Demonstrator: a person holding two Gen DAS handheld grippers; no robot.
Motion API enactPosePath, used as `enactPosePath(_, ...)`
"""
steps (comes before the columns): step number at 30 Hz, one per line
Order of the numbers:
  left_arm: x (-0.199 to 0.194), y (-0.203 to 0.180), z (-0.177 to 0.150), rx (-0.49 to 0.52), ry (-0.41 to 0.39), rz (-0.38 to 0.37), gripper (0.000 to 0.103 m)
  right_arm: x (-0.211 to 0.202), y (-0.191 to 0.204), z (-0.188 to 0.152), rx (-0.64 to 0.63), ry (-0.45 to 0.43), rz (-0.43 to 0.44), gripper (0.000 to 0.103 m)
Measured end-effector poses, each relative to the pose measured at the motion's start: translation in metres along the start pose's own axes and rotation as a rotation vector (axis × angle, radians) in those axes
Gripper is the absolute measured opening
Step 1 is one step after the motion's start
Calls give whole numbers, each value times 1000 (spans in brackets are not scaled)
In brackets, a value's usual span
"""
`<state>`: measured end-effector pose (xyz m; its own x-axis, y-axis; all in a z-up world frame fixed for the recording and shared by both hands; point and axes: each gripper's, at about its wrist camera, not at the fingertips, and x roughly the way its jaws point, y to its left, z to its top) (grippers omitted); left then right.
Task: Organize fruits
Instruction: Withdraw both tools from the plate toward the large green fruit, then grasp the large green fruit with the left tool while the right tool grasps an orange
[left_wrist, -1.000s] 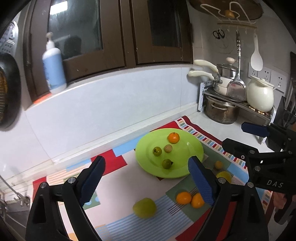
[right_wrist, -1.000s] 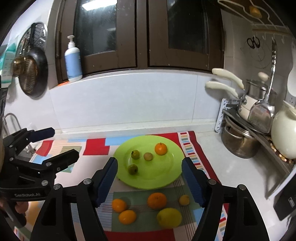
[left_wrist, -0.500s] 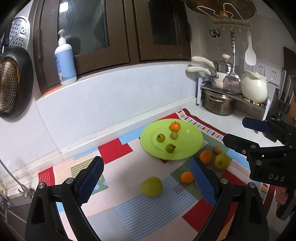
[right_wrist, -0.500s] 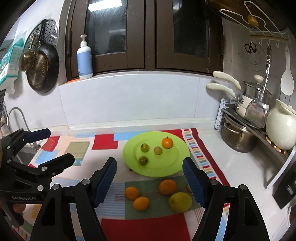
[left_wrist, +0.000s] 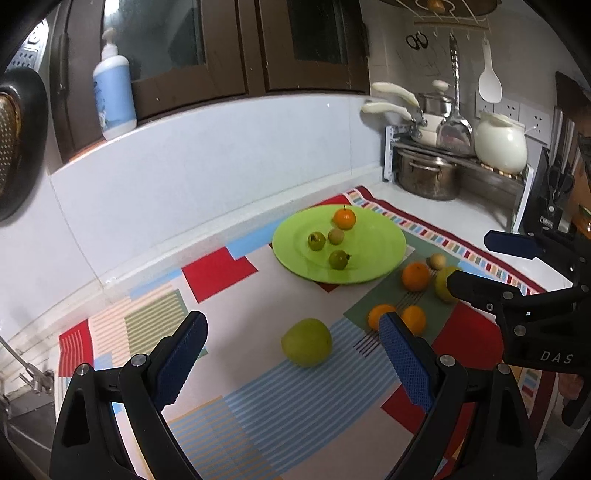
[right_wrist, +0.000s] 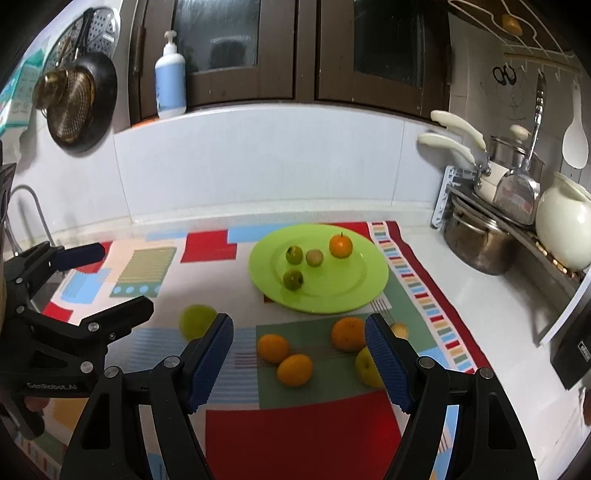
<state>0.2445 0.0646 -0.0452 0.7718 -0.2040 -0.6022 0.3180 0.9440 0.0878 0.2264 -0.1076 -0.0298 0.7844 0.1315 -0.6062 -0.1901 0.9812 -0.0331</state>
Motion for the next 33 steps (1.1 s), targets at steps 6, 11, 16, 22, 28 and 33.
enactPosePath(6,21,0,-16,17,53,-2,95,19,2,-12,-4,67,3,74)
enactPosePath(11,40,-1,-24,22,102,-13,95,40,2,-24,3,132,11,74)
enactPosePath(16,62,-1,-28,32,150,-27,95,59,0,-31,11,180,23,74)
enactPosePath(22,81,-3,-26,52,165,-41,95,78,-4,-37,27,225,49,70)
enactPosePath(28,96,-4,-22,43,178,-60,85,93,-7,-42,45,261,80,61)
enactPosePath(33,106,-4,-23,11,204,-89,69,101,-10,-42,69,271,94,53)
